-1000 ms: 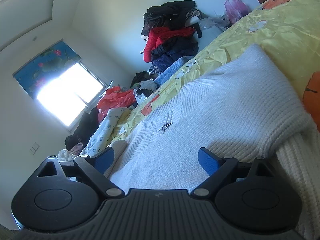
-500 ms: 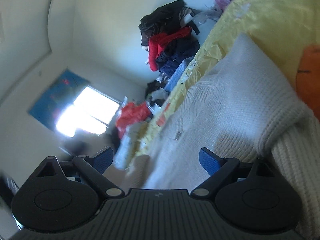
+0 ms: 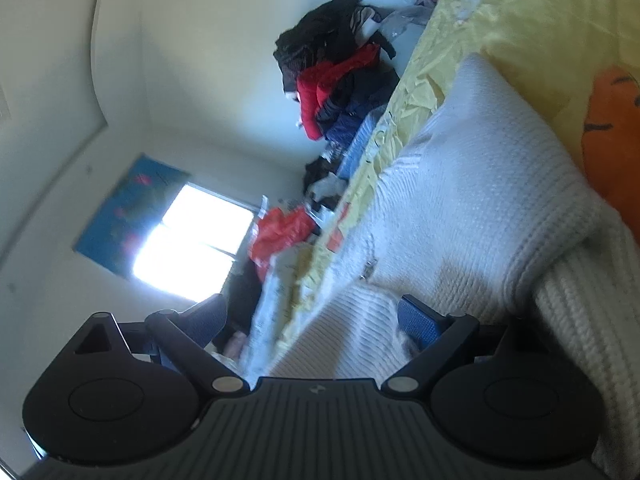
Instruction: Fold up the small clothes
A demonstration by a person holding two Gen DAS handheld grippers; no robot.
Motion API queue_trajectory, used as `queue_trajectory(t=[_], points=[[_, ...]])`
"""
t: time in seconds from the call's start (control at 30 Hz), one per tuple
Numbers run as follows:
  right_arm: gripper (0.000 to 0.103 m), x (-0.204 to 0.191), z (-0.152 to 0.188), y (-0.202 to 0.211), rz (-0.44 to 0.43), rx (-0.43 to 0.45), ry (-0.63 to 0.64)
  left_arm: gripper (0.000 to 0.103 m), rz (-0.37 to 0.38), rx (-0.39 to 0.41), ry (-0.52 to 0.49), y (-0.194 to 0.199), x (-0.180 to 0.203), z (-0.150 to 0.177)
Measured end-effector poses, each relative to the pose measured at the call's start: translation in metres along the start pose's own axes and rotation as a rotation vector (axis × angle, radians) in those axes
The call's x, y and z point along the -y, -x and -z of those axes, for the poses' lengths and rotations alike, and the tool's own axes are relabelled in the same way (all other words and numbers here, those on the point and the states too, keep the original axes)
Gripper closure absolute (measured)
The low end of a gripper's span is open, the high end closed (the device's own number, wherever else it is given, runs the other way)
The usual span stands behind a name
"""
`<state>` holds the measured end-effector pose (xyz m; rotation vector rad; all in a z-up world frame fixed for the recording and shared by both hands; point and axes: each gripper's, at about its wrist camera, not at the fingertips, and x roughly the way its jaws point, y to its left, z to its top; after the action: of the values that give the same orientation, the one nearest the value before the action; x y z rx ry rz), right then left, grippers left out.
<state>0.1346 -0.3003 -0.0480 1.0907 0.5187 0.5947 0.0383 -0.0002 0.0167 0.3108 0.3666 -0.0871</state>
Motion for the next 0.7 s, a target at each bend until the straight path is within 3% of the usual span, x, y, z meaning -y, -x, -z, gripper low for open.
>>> queue_trajectory(t=[0.13, 0.27, 0.37, 0.43, 0.5, 0.57, 0.63, 0.7], points=[[0.011, -0.011, 0.001, 0.0, 0.077, -0.035, 0.054, 0.008, -0.063, -0.061, 0.132, 0.002, -0.042, 0.022], [0.018, -0.017, 0.0, 0.003, 0.149, -0.099, 0.053, 0.008, -0.029, -0.101, 0.273, 0.007, -0.069, 0.035], [0.037, -0.023, 0.012, 0.002, 0.23, -0.134, 0.139, 0.008, 0.007, -0.162, 0.33, -0.009, -0.08, 0.036], [0.065, -0.029, 0.017, 0.0, 0.31, -0.143, 0.204, 0.008, 0.035, -0.215, 0.355, -0.019, -0.08, 0.036], [0.073, -0.033, 0.016, -0.003, 0.369, -0.164, 0.235, 0.007, 0.066, -0.254, 0.391, -0.028, -0.086, 0.038], [0.075, -0.036, 0.012, -0.006, 0.391, -0.188, 0.239, 0.005, 0.09, -0.242, 0.427, -0.027, -0.089, 0.043], [0.093, -0.044, 0.01, -0.012, 0.434, -0.21, 0.274, 0.005, 0.1, -0.229, 0.451, -0.023, -0.092, 0.045], [0.093, -0.057, 0.008, -0.02, 0.467, -0.218, 0.345, 0.005, 0.106, -0.218, 0.475, -0.021, -0.095, 0.047]])
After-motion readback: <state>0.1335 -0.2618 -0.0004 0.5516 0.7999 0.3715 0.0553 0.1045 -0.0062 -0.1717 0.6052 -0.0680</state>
